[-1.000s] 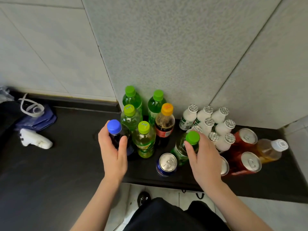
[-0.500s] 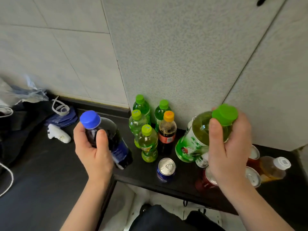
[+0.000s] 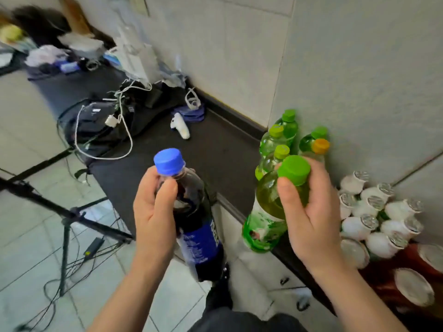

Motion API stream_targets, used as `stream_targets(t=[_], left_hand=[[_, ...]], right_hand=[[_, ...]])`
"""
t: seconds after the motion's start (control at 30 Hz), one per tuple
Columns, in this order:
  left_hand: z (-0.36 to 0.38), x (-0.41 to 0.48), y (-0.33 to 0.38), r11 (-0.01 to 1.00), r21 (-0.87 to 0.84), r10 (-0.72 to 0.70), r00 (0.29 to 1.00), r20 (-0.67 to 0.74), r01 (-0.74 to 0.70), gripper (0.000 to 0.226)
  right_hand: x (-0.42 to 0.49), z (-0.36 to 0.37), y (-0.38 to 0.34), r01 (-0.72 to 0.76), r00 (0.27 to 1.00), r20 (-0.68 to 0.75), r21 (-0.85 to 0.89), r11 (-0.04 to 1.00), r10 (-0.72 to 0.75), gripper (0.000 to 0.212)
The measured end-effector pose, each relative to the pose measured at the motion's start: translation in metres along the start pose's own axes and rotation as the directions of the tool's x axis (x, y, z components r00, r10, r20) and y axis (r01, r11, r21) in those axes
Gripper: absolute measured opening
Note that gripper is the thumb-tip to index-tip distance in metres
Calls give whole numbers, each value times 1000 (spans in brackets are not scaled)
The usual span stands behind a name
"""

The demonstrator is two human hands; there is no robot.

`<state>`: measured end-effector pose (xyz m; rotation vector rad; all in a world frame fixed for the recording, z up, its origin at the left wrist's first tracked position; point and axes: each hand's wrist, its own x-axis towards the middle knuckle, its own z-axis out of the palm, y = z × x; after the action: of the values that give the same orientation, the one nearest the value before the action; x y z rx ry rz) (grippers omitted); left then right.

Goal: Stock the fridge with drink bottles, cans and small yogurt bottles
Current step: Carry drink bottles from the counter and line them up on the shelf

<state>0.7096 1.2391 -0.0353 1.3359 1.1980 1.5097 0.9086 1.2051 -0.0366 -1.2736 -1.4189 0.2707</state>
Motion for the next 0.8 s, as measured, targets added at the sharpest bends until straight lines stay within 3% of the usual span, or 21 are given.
stream_targets(t=[0.2,0.4,0.63,0.8], left_hand=[[-65,-91,-38,971,116,-190,968,-166,210,24],[-136,-165,-60,884,65,-389,804,-449,464,21],[-246,-254,-42,870,16,-350,639,-685,493,19],[-352,-345,-17,887,-60,-293,459,-839,457,18]], right_hand=[[-78,57,0,-229,911,369,85,970,183,23],[-148,104,-24,-324,732,652,74,943,200,24],[-221,179,-105,-286,591,804,144,947,57,27],[-301,244,-195,-217,474,874,236,947,-109,19]])
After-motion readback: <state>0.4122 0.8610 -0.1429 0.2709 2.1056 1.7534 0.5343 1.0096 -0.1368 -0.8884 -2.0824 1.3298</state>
